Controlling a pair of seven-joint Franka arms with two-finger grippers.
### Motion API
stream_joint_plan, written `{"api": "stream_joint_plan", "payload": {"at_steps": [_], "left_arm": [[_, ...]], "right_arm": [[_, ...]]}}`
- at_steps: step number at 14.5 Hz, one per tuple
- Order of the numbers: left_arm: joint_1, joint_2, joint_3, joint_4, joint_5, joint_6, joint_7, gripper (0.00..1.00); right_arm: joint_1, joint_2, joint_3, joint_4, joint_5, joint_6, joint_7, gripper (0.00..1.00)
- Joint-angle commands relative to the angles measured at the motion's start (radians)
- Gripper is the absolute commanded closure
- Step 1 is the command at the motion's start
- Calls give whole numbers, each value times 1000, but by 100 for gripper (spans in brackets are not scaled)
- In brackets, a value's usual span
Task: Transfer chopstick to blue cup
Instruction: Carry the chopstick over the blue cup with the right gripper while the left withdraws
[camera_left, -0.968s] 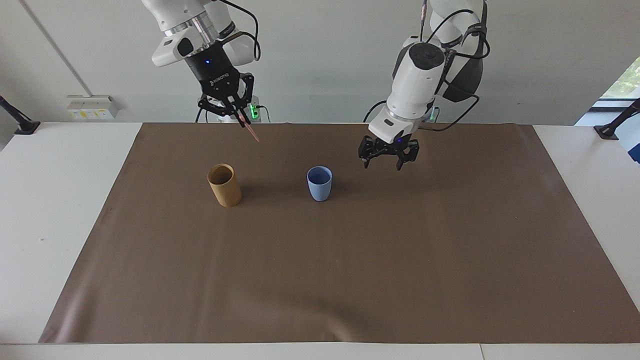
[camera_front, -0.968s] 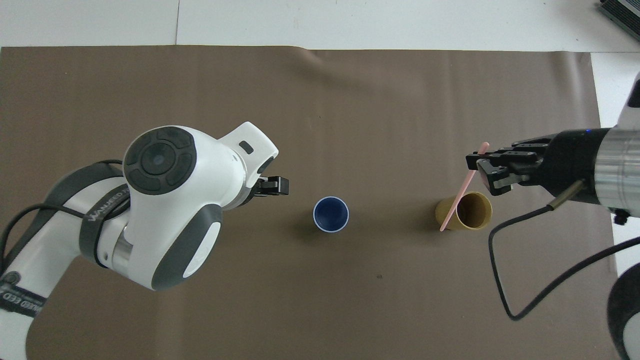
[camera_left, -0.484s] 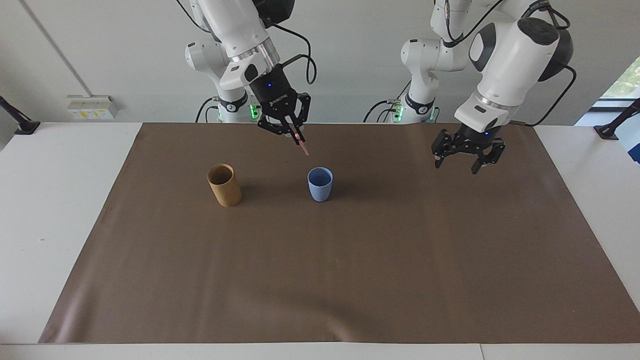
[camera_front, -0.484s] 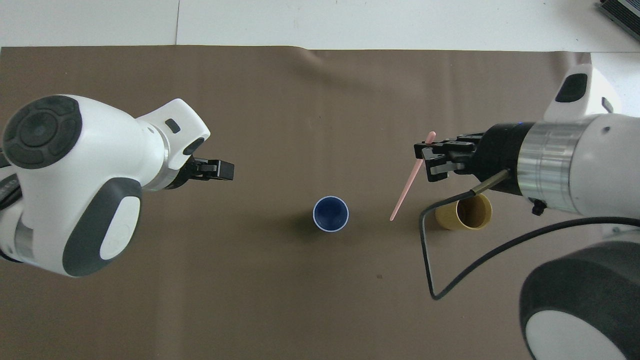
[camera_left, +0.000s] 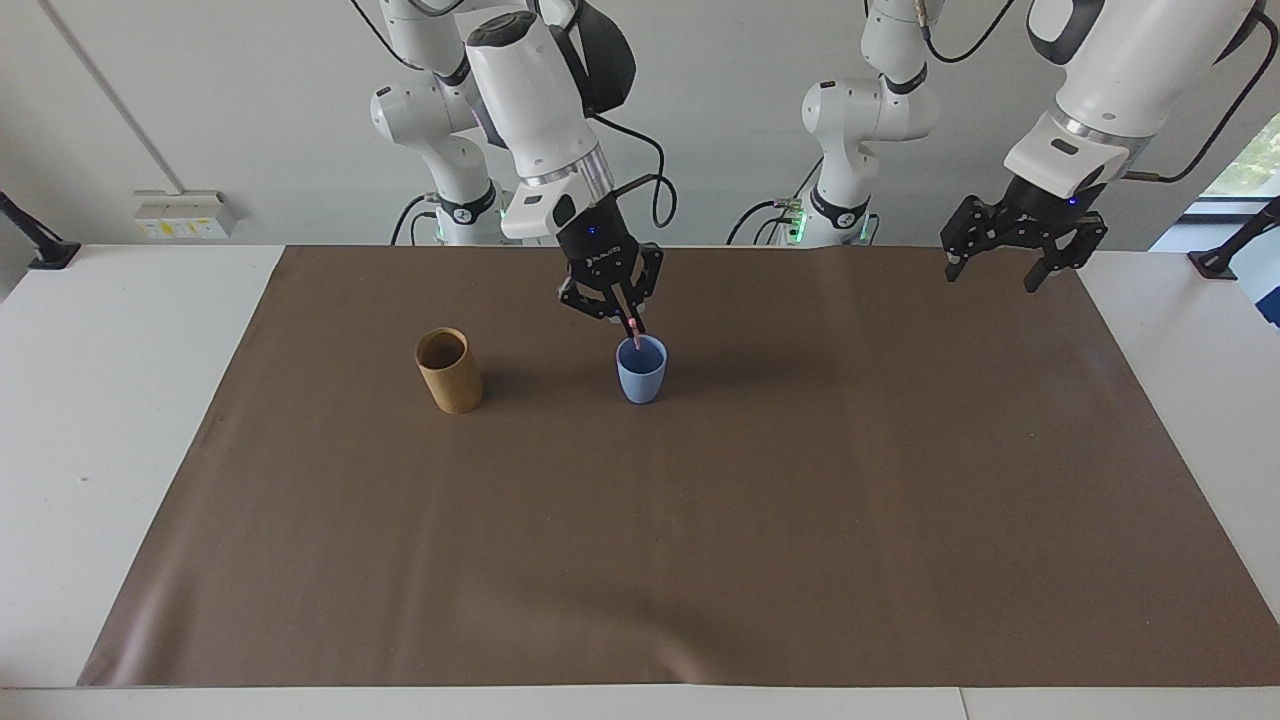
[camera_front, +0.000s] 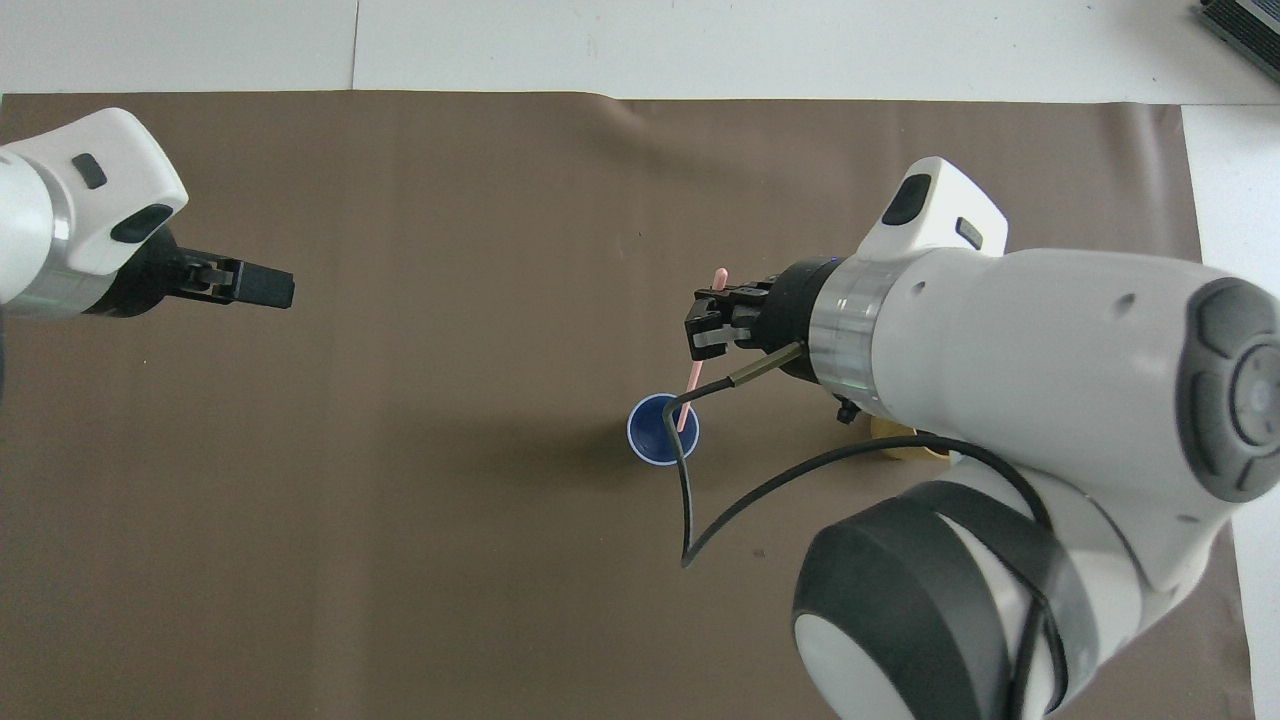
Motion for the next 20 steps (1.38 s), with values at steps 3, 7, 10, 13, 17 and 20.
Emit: {"api": "stream_joint_plan", "payload": {"at_steps": [3,7,10,13,17,20], "left_arm": [[10,5,-15,27,18,-53,6,0],[11,4,-15,24,26,-56,4,0],[8,-1,-16,21,54,-58,4,0],[10,-32,-16,-23,54,-56,-2,0],[10,-32,-16,-22,47,-55,-5,0],[11,-30,-13,-20,47,-55,-3,0]], "right_arm": [[34,43,1,-26,-27,61,30,100],[43,15,0,-96,-29,55,41,90],[43,4,0,-113,-31,52,39,79],[42,7,0,-110,-29,52,42,0],[39,13,-3,-90,-31,50,45,0],[11,-9,-20,-64,-60,6,62,0]]}}
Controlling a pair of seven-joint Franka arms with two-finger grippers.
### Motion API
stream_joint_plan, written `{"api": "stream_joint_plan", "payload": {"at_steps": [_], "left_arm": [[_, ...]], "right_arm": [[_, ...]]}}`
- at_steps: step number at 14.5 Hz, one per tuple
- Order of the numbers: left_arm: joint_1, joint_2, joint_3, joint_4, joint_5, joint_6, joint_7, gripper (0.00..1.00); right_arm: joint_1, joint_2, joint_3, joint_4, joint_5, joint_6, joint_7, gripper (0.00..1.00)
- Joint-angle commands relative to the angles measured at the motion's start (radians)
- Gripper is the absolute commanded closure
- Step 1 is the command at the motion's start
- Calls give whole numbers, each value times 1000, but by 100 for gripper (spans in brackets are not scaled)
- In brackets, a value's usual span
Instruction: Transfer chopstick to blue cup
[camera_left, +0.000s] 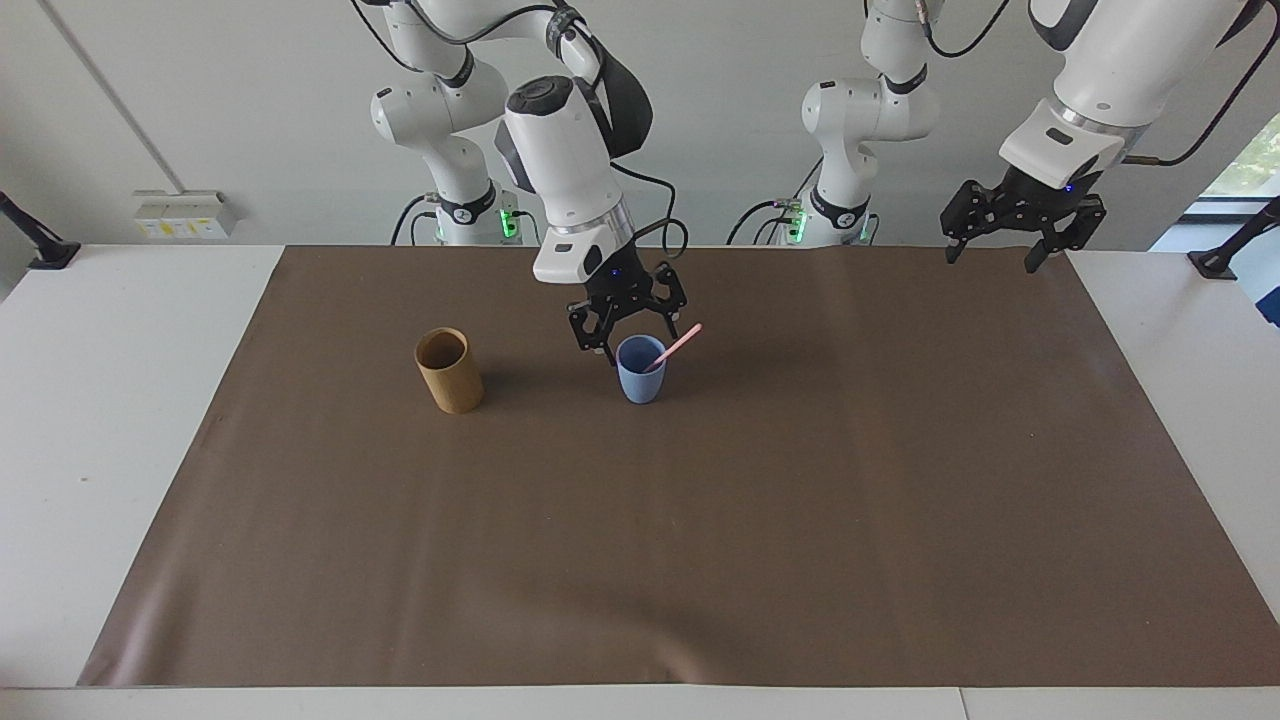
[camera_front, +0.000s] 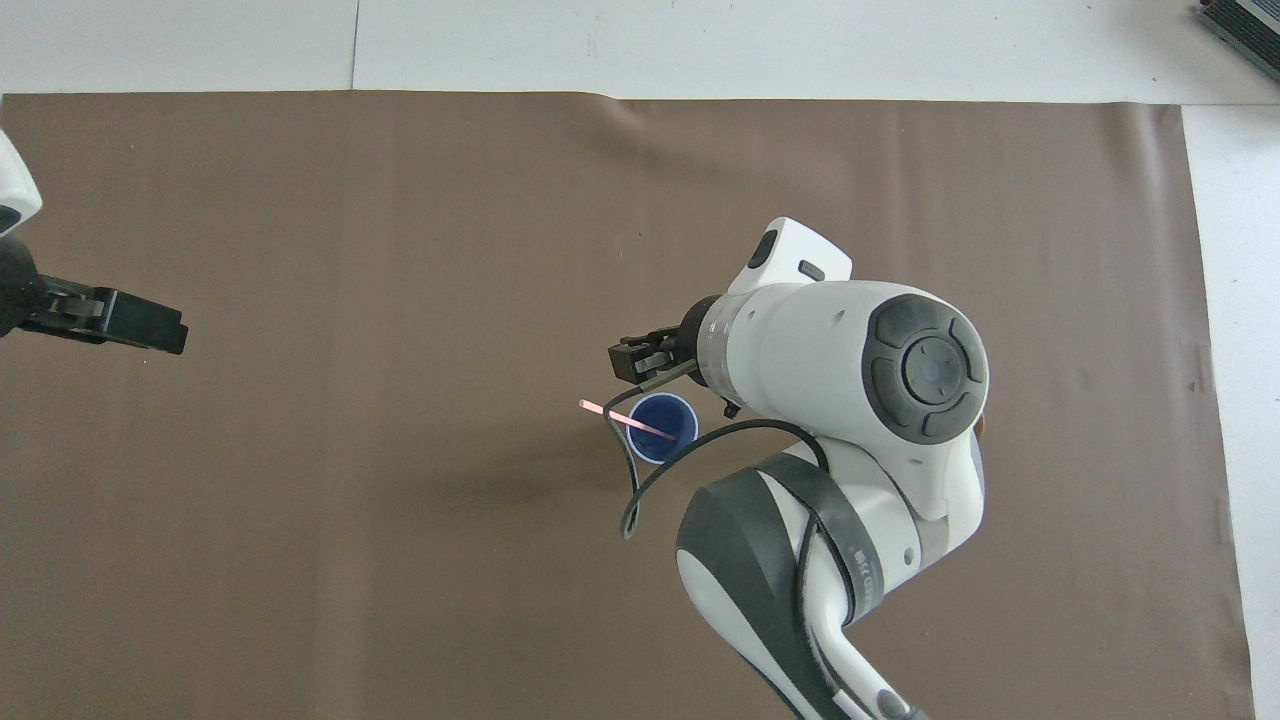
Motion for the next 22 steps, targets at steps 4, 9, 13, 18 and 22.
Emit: {"api": "stream_joint_plan", "payload": {"at_steps": [4,9,13,18,22], "left_arm": [[11,-26,-7,-24,16,-8,-2,0],[11,-26,-7,-24,16,-8,-1,0],[11,-26,-7,-24,16,-8,-4,0],[11,-26,-7,-24,16,-8,-4,0],[11,-26,-7,-26,15,-8,-7,0]], "right_arm": [[-94,-70,-8,157,-159,-275,172,0],[-214,-122,-10,298,-154,-532,183,0],[-310,-170,-7,381,-147,-679,181,0],[-422,-213,-7,400,-153,-811,181,0],[-479,-253,-8,341,-161,-857,177,0]]}}
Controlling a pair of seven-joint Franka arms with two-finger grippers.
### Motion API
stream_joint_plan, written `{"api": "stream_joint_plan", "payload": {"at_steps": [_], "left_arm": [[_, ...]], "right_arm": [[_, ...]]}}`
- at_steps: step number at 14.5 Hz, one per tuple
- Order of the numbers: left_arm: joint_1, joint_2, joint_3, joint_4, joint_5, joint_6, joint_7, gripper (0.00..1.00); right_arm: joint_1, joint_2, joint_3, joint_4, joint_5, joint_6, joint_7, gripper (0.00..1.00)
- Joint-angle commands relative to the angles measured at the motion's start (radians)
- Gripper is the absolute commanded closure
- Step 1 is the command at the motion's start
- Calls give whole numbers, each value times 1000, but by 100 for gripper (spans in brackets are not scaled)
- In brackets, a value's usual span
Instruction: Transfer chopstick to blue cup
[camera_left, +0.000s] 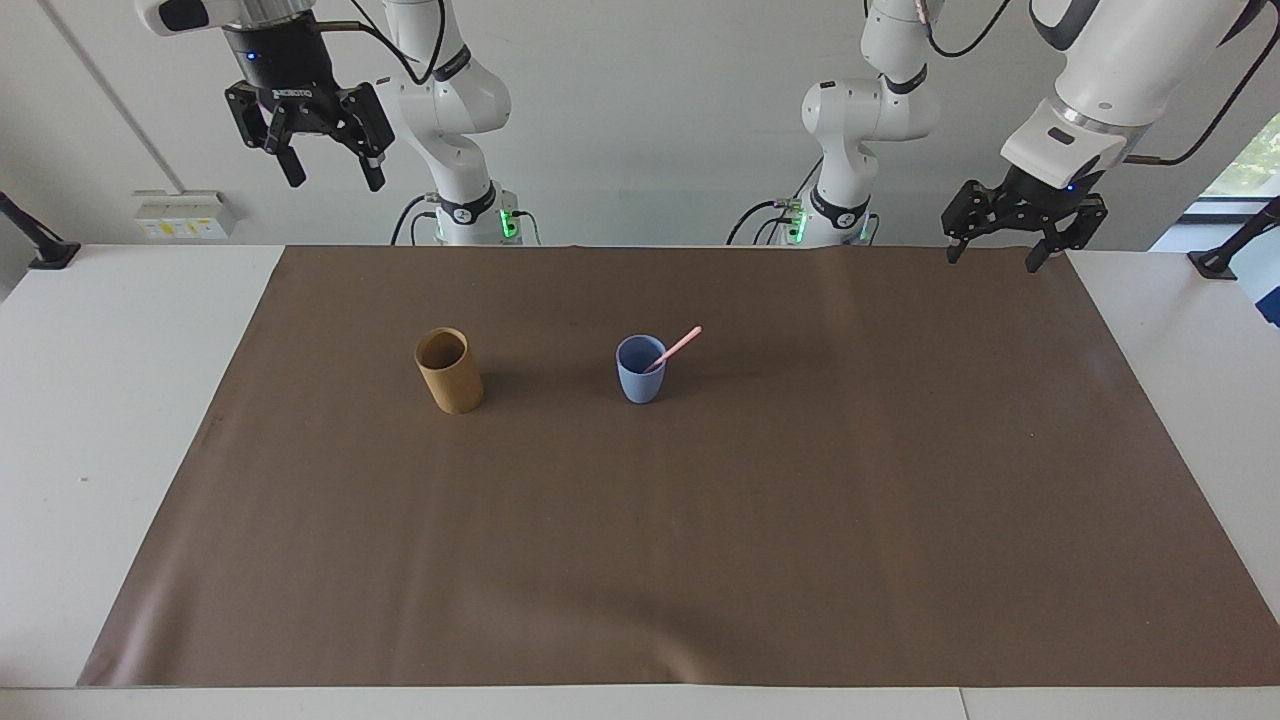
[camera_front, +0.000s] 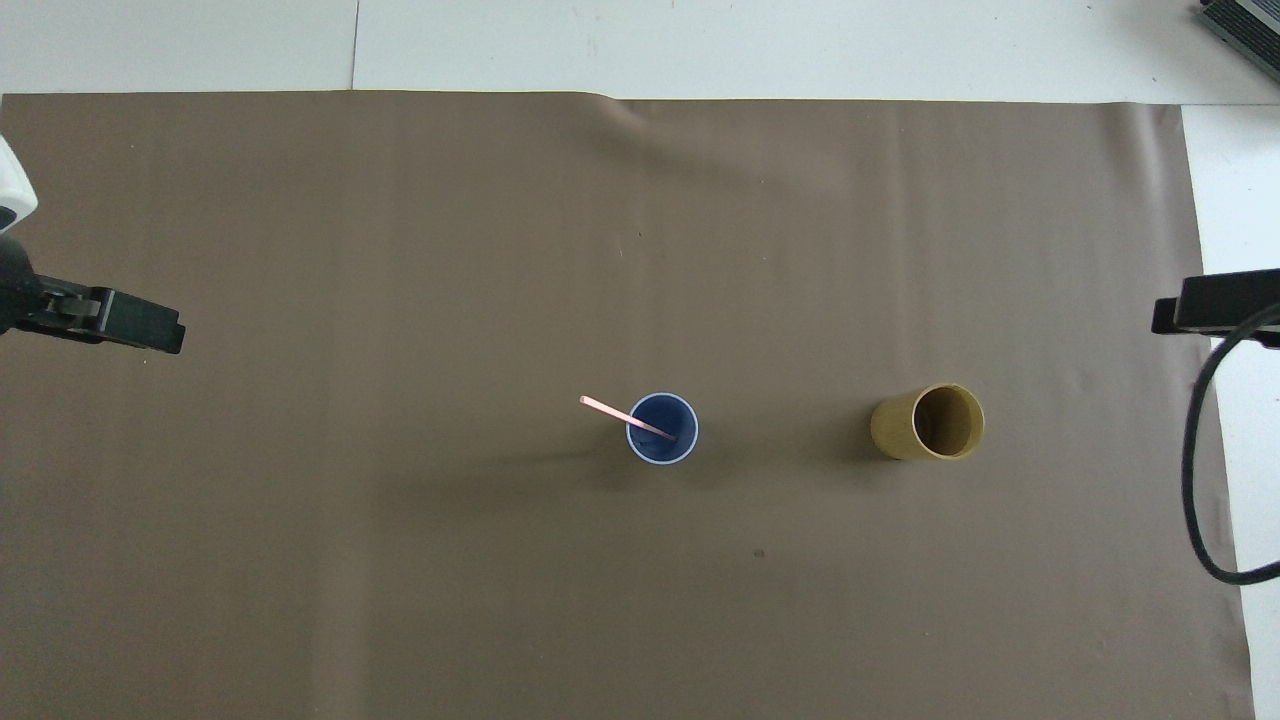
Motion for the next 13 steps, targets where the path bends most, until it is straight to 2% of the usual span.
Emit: {"api": "stream_joint_plan", "payload": {"at_steps": [1,4,10,13], "left_arm": [[10,-25,-8,-26,15,-9,-6,0],[10,-27,-8,-27,15,-11,-6,0],[8,-27,-9,-27,11,-9,-6,0],[10,-27,-9,-29,12,-9,-6,0]], "right_arm": [[-28,-16,17,-70,-29,-10,19,0],[-26,1,18,-115,-75,0,11,0],[-32,10,18,-132,-63,4,-7,0],[-47,1,18,-172,-63,54,-65,0]]}}
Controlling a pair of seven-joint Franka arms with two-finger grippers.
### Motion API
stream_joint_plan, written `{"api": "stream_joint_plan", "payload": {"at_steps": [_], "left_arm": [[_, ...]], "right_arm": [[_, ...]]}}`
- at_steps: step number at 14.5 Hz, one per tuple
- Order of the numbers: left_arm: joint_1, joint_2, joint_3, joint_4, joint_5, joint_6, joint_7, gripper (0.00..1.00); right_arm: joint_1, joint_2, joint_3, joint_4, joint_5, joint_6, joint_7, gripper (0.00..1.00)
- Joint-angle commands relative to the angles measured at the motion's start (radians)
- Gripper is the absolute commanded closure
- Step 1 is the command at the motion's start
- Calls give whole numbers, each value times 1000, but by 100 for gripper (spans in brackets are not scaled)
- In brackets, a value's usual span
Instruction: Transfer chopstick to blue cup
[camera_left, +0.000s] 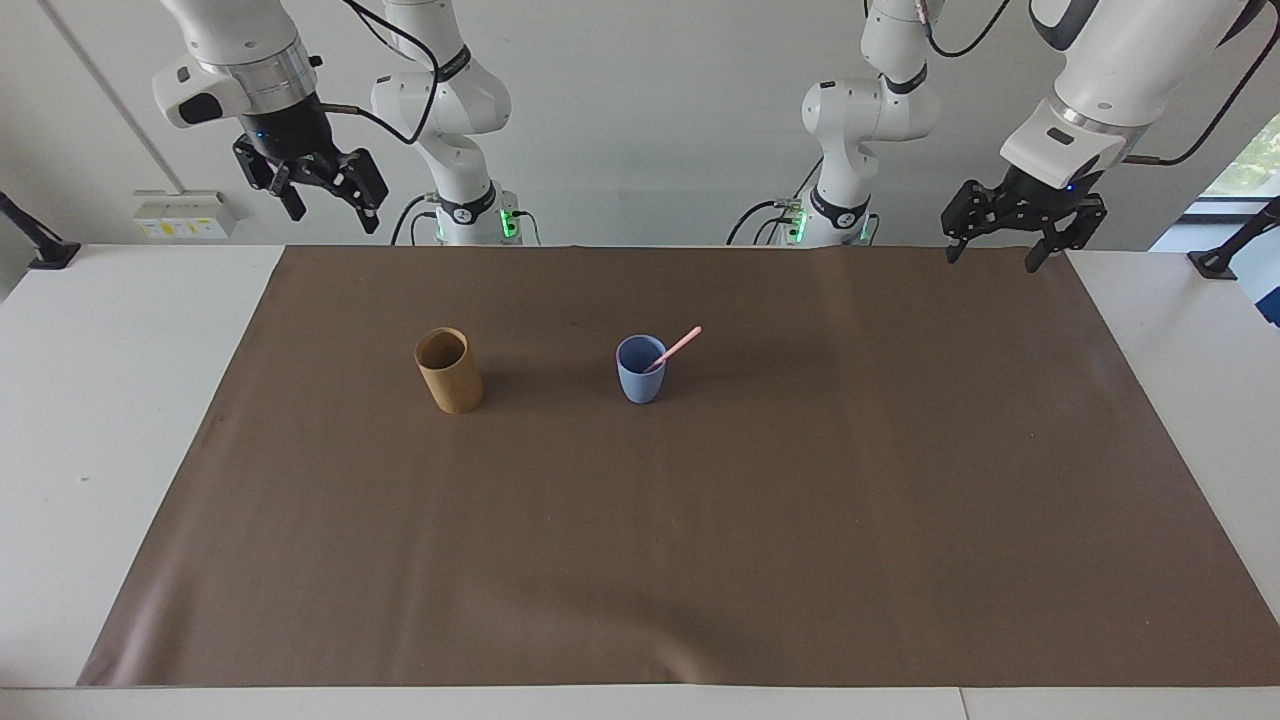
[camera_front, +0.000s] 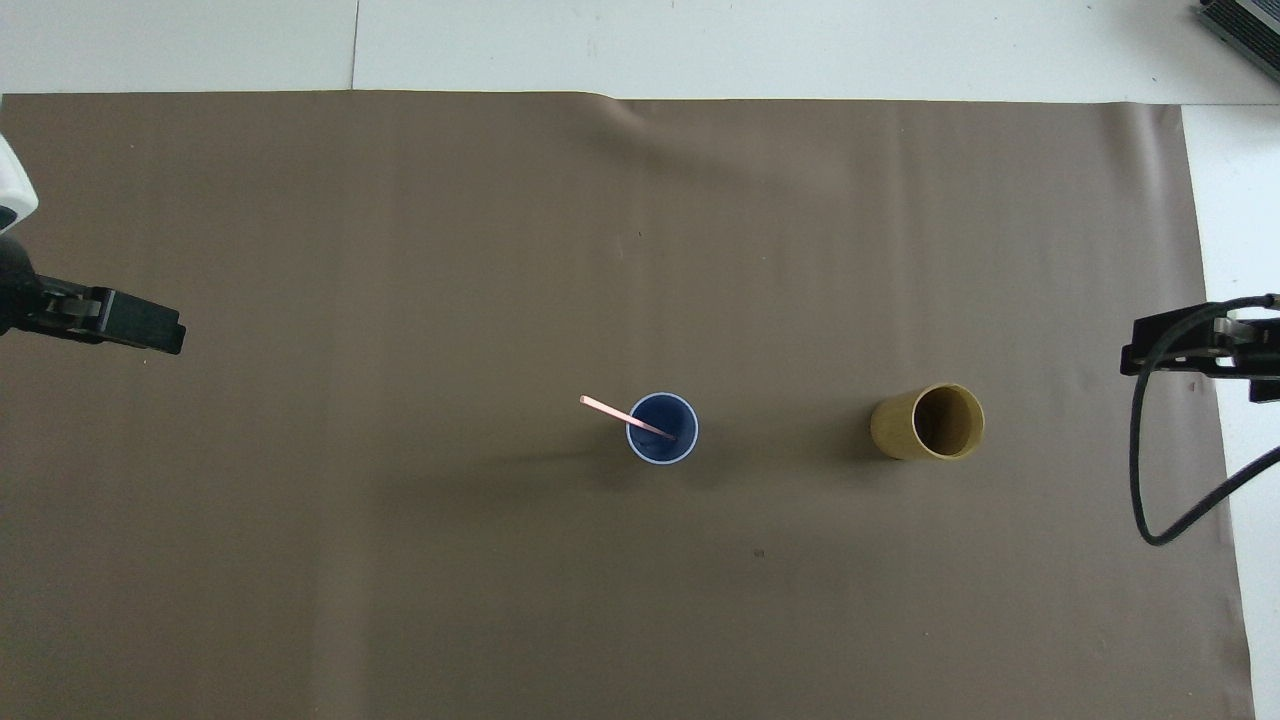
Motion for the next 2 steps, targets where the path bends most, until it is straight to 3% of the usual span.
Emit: {"api": "stream_joint_plan", "payload": {"at_steps": [1,2], "left_arm": [[10,-27,-8,-29,11,-8,-5,0],[10,-27,-8,-29,13,-8,-5,0]], "right_arm": [[-38,-25,12,-57,-13,54,-53,0],[-36,-27,12,-57,-13,58,-53,0]]}}
